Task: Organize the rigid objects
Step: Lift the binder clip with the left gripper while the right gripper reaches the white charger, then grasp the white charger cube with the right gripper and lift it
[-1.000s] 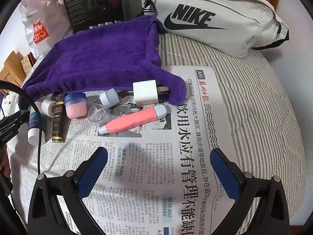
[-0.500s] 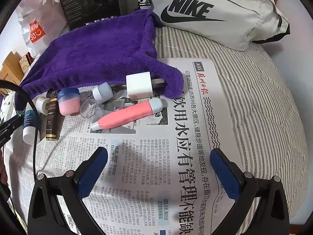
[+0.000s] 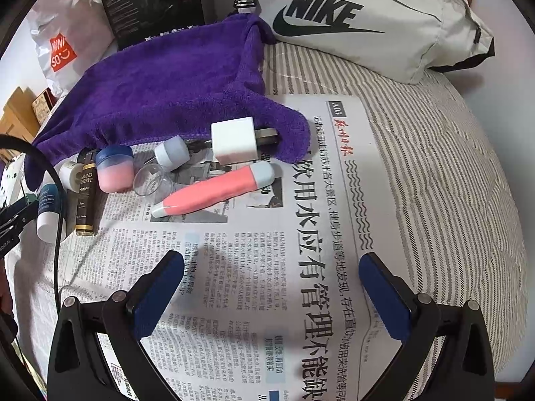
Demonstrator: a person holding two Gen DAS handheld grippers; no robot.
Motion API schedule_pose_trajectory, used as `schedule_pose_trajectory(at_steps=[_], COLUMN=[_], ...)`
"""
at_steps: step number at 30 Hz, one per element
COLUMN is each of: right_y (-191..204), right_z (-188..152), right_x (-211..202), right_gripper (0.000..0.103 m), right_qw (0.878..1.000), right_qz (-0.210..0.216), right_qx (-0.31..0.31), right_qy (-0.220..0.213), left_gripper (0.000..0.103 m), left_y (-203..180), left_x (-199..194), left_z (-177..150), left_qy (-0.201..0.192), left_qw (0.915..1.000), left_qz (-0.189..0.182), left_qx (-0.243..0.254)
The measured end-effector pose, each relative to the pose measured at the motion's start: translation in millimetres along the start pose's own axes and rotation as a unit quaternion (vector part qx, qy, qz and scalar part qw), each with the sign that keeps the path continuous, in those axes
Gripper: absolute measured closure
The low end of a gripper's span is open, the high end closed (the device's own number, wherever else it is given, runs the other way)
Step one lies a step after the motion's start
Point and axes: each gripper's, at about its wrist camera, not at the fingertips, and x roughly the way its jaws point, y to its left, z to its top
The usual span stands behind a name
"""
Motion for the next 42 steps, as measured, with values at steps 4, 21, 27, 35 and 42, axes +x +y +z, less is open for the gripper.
schedule_pose_trajectory(at_steps=[4,21,27,35,42], right_y=[-4,8,2,5,-4], right_z=[1,57,56,66,61], right_x=[-4,4,16,26,18], right_gripper=[0.000,0.025,0.033,0.033,0.034], right_qw=[1.000,0.997,0.997,0.995,0.996], right_qz=[0.000,0.025,0.045,0.061,0.045], right_qx=[0.004,-0.029,-0.025,-0.043,-0.035], right_qy=[-0.008,-0.060,-0.057,-0.068,-0.065], left_gripper=[0.062,0.061,0.061,0.061,0.061], left_y=[2,0,0,0,1], left_x=[-2,-2,-3,-4,-6], left_z=[-1,-3,-3,-5,-6], left_qy=[-0.001,0.002,0.001,-0.001,-0.002], left_qw=[0.9999,1.0000,1.0000,1.0000,0.9999], left_qz=[-0.008,0.000,-0.003,-0.005,-0.009], left_qx=[-0.011,0.004,0.004,0.005,0.006])
